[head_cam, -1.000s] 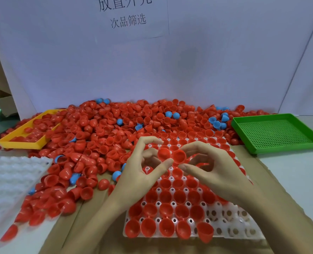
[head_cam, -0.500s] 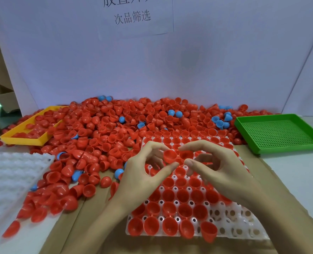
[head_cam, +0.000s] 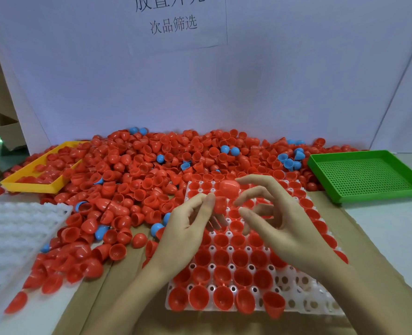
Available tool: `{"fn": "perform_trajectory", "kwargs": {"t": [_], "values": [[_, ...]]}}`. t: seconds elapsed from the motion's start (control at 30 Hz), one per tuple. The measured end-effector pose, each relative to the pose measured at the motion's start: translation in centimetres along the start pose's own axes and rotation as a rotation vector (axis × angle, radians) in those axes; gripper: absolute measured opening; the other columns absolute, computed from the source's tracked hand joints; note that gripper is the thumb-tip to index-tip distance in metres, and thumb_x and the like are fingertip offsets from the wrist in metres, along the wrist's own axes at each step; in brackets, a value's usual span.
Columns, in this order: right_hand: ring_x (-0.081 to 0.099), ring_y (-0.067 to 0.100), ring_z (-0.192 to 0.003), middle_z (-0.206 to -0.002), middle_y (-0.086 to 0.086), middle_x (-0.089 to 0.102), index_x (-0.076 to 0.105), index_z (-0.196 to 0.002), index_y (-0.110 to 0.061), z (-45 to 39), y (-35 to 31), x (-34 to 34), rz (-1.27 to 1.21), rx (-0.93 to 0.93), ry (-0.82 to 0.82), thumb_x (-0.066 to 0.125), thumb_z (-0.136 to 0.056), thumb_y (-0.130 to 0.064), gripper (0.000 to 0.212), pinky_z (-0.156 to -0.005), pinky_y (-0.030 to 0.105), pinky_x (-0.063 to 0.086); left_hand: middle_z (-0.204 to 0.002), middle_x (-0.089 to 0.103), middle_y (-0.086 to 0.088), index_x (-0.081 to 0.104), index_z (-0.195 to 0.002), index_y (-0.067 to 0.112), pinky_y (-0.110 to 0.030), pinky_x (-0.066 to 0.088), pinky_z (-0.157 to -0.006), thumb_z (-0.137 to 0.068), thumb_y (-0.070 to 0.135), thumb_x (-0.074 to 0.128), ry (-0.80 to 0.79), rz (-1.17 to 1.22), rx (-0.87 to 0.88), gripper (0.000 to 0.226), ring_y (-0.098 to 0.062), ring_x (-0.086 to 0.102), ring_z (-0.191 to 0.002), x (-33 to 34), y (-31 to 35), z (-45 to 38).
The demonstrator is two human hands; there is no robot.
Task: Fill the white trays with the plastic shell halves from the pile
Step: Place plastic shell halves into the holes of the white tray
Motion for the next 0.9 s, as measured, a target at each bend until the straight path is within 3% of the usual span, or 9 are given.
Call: {"fn": "perform_trajectory", "kwargs": {"t": [0.07, 0.13, 0.23, 0.4, 0.5, 0.57, 0.67, 0.77, 0.9], "values": [[0.075, 0.025, -0.083, -0.124, -0.013, 0.061, 0.049, -0.142, -0.040, 0.2, -0.1, 0.5, 0.061, -0.015, 0.008, 0.073, -0.097, -0.025, 0.053, -0.064, 0.046, 0.059, -0.082, 0.074, -0.003, 0.072, -0.083, 0.022, -0.020, 0.054, -0.082, -0.113, 0.042, 0.040, -0.013, 0.014, -0.003, 0.049, -0.017, 0.071, -0.081, 0.4, 0.0, 0.1], [0.076, 0.023, -0.086, -0.129, -0.019, 0.058, 0.049, -0.143, -0.043, 0.3, -0.2, 0.9, 0.075, -0.019, 0.013, 0.076, -0.095, -0.022, 0.059, -0.067, 0.050, 0.060, -0.080, 0.074, 0.002, 0.072, -0.081, 0.031, -0.016, 0.053, -0.080, -0.113, 0.044, 0.039, -0.039, 0.014, 0.008, 0.047, -0.013, 0.072, -0.080, 0.8, 0.1, 0.2], [0.076, 0.025, -0.080, -0.119, -0.009, 0.067, 0.057, -0.138, -0.038, 0.4, -0.2, 1.3, 0.047, -0.020, 0.018, 0.077, -0.094, -0.020, 0.051, -0.068, 0.053, 0.062, -0.079, 0.077, 0.002, 0.075, -0.082, 0.032, -0.015, 0.053, -0.080, -0.112, 0.045, 0.037, -0.063, 0.027, -0.005, 0.050, -0.014, 0.075, -0.081, 1.0, 0.0, 0.4], [0.074, 0.026, -0.068, -0.105, -0.004, 0.074, 0.068, -0.124, -0.028, 0.2, -0.2, 1.3, -0.004, 0.015, 0.064, 0.079, -0.090, -0.028, 0.035, -0.063, 0.036, 0.063, -0.072, 0.067, -0.001, 0.069, -0.081, 0.018, -0.033, 0.054, -0.077, -0.107, 0.058, 0.041, -0.063, -0.074, 0.046, 0.055, -0.020, 0.067, -0.073, 0.6, -0.1, 0.4], [0.073, 0.023, -0.067, -0.102, -0.006, 0.075, 0.070, -0.125, -0.026, 0.0, 0.3, 0.9, 0.016, 0.063, 0.074, 0.079, -0.089, -0.030, 0.038, -0.060, 0.029, 0.061, -0.089, 0.069, 0.006, 0.067, -0.106, 0.025, -0.023, 0.054, -0.080, -0.104, 0.051, 0.053, -0.062, -0.054, 0.094, 0.029, -0.015, 0.069, -0.088, 0.4, 0.4, 0.4], [0.073, 0.021, -0.065, -0.097, -0.009, 0.073, 0.067, -0.131, -0.029, 0.0, 0.7, 0.9, 0.038, 0.076, 0.082, 0.079, -0.090, -0.028, 0.042, -0.058, 0.026, 0.058, -0.100, 0.072, 0.007, 0.064, -0.117, 0.027, -0.021, 0.055, -0.086, -0.102, 0.042, 0.063, -0.106, -0.017, 0.092, 0.021, -0.019, 0.073, -0.099, 0.3, 0.5, 0.3], [0.072, 0.022, -0.063, -0.093, -0.005, 0.067, 0.053, -0.130, -0.034, 0.1, 1.1, 1.0, 0.039, 0.066, 0.138, 0.081, -0.090, -0.022, 0.050, -0.056, 0.026, 0.058, -0.105, 0.075, 0.004, 0.067, -0.115, 0.026, -0.028, 0.059, -0.087, -0.102, 0.032, 0.068, -0.141, -0.006, 0.083, 0.014, -0.023, 0.075, -0.097, 0.4, 0.5, 0.2], [0.071, 0.020, -0.063, -0.095, -0.005, 0.069, 0.047, -0.117, -0.032, 0.2, 1.3, 1.1, 0.109, 0.026, 0.145, 0.080, -0.091, -0.021, 0.043, -0.055, 0.022, 0.055, -0.105, 0.076, 0.003, 0.070, -0.112, 0.025, -0.029, 0.060, -0.087, -0.099, 0.033, 0.069, -0.143, 0.000, 0.061, 0.015, -0.023, 0.075, -0.094, 0.2, 0.3, 0.1], [0.073, 0.022, -0.059, -0.096, -0.008, 0.069, 0.046, -0.119, -0.033, -0.1, 1.8, 0.6, 0.082, 0.070, 0.152, 0.078, -0.092, -0.013, 0.046, -0.051, 0.020, 0.053, -0.112, 0.075, 0.010, 0.070, -0.118, 0.030, -0.030, 0.058, -0.094, -0.101, 0.038, 0.068, -0.178, -0.075, 0.058, 0.019, -0.016, 0.072, -0.109, 0.0, -0.1, 0.0]]}}
Point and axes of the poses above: each hand's wrist, its own z-axis away from the middle knuckle, its own x-axis out of the palm, y = z × x, the point moved 4 cm from there along -z, towards the middle knuckle
